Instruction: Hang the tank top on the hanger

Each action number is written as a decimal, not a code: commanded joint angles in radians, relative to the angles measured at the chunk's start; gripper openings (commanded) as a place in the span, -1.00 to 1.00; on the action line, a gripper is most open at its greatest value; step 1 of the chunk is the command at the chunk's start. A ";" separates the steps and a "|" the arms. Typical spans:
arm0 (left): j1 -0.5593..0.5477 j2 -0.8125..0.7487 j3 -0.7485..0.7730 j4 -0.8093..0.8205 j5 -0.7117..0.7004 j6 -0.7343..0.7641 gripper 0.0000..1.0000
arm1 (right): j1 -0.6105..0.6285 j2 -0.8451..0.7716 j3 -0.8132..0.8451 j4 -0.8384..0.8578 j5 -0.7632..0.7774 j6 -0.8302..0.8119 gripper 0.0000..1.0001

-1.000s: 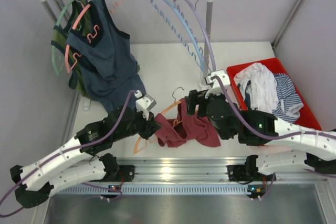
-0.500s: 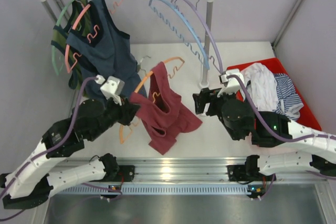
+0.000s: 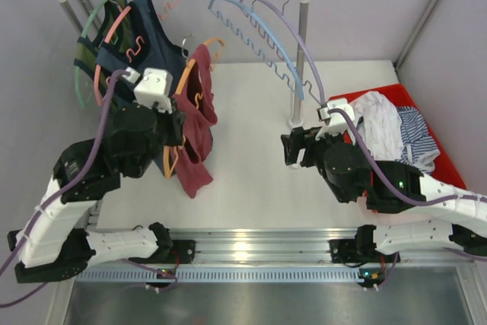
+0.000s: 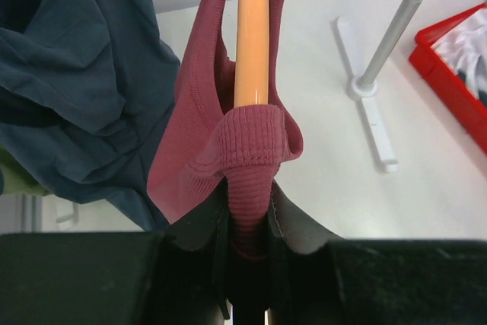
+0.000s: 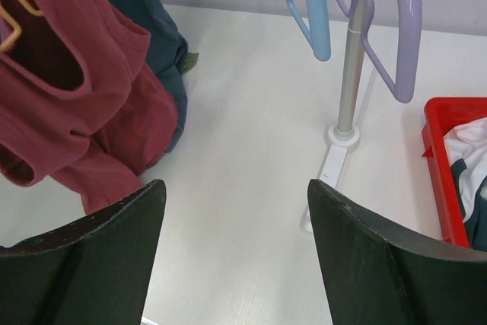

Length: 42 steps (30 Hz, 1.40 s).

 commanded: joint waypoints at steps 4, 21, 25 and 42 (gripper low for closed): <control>0.165 0.107 0.050 0.077 0.142 0.100 -1.00 | -0.001 -0.012 0.040 0.018 -0.001 -0.038 0.50; 0.699 0.224 0.155 0.223 0.608 0.168 -1.00 | -0.018 -0.047 0.023 0.042 -0.003 -0.085 0.50; 0.745 0.241 0.182 0.246 0.664 0.162 -1.00 | -0.021 -0.050 0.028 0.050 -0.006 -0.098 0.50; 0.841 0.304 0.329 0.243 0.728 0.180 -1.00 | -0.024 -0.087 -0.004 0.030 -0.015 -0.082 0.50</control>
